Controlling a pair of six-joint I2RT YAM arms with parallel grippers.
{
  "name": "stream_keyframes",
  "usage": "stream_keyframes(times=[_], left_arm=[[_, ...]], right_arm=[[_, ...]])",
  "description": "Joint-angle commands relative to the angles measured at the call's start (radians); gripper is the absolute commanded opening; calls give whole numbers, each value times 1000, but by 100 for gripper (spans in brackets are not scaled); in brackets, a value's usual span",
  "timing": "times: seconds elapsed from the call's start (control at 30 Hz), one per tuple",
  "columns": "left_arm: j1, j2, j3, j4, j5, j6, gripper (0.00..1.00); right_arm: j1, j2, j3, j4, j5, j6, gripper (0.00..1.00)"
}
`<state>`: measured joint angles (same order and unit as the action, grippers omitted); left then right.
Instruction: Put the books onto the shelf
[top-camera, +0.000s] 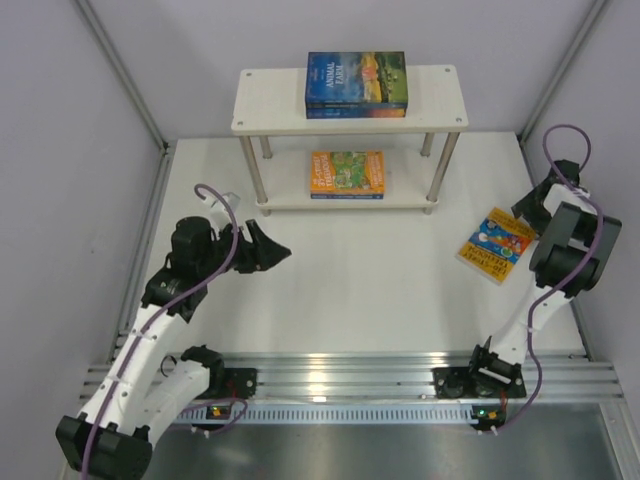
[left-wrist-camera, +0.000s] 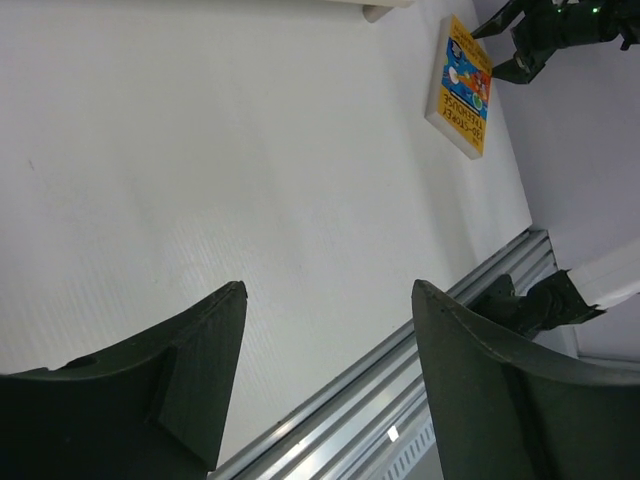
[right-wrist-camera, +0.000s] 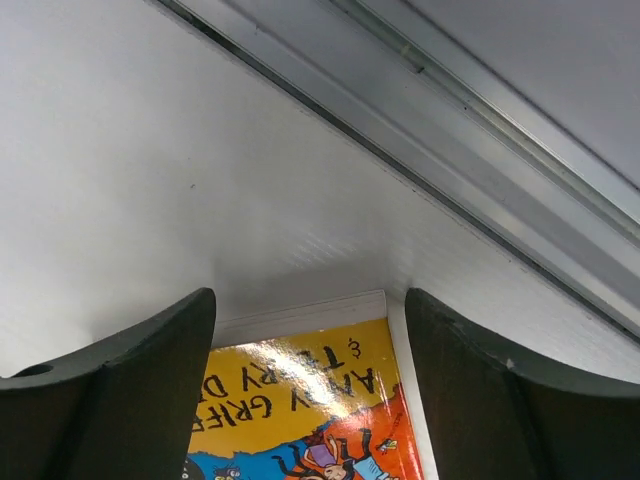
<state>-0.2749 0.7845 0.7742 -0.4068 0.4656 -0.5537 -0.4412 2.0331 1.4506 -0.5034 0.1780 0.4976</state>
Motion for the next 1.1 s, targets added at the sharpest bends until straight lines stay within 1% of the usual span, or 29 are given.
stream_keyframes(times=[0.0, 0.03, 0.07, 0.17, 0.23, 0.27, 0.33, 0.37, 0.4, 0.43, 0.47, 0.53, 0.57, 0.6, 0.63, 0.67, 0.7, 0.73, 0.77, 0.8, 0.83, 0.87, 0.9, 0.93, 0.97, 1.0, 1.07], left_arm=[[-3, 18, -21, 74, 73, -49, 70], [-3, 19, -24, 79, 79, -55, 67], [-1, 16, -36, 85, 76, -61, 65], [-3, -2, -78, 121, 54, -94, 63], [-3, -1, -101, 144, 54, -130, 62], [-3, 1, -131, 173, 51, -141, 62], [-4, 12, -159, 190, 56, -166, 62], [-4, 16, -185, 207, 59, -170, 62], [-6, 25, -197, 217, 61, -172, 62], [-7, 28, -210, 227, 68, -170, 63], [-10, 36, -225, 235, 68, -167, 64], [-30, 67, -237, 237, 59, -147, 64], [-38, 77, -242, 243, 58, -144, 64], [-49, 88, -246, 258, 50, -149, 65], [-82, 93, -253, 270, 39, -155, 65], [-105, 96, -259, 286, -2, -169, 65], [-133, 108, -263, 321, -21, -175, 66], [-186, 117, -271, 338, -33, -184, 66], [-214, 127, -274, 358, -48, -195, 66], [-274, 146, -282, 400, -77, -219, 66], [-302, 157, -297, 443, -99, -236, 66], [-328, 170, -305, 471, -114, -270, 66], [-375, 200, -314, 506, -134, -287, 66], [-395, 220, -331, 581, -146, -305, 66], [-412, 266, -335, 614, -156, -334, 66], [-435, 292, -340, 679, -159, -344, 65], [-446, 362, -336, 730, -150, -360, 65]], right_arm=[[6, -34, -82, -9, -66, 41, 75], [9, -48, -100, -7, -87, 42, 73], [13, -65, -120, -7, -118, 50, 69], [38, -157, -232, -3, -207, 78, 66], [56, -244, -338, 14, -259, 113, 64], [76, -316, -433, 34, -312, 130, 64], [96, -388, -527, 106, -351, 206, 63], [117, -422, -570, 132, -401, 231, 63], [130, -486, -648, 167, -417, 255, 63], [151, -522, -692, 198, -426, 319, 63], [210, -583, -769, 235, -442, 352, 63], [283, -622, -817, 316, -442, 444, 64], [362, -631, -840, 369, -439, 462, 65], [396, -623, -835, 382, -446, 470, 65], [423, -613, -823, 381, -451, 455, 66], [468, -593, -788, 353, -451, 435, 68], [476, -587, -768, 320, -446, 405, 69], [475, -585, -747, 275, -436, 330, 70], [460, -599, -704, 165, -384, 279, 73], [450, -612, -688, 116, -353, 230, 75], [449, -628, -676, 74, -333, 134, 77], [406, -664, -670, 15, -328, 87, 80], [401, -675, -670, -18, -331, 47, 82], [400, -685, -673, -46, -333, -14, 82], [400, -700, -703, -63, -363, -34, 84], [400, -709, -726, -55, -409, -51, 84], [400, -746, -806, -2, -449, -60, 86]])
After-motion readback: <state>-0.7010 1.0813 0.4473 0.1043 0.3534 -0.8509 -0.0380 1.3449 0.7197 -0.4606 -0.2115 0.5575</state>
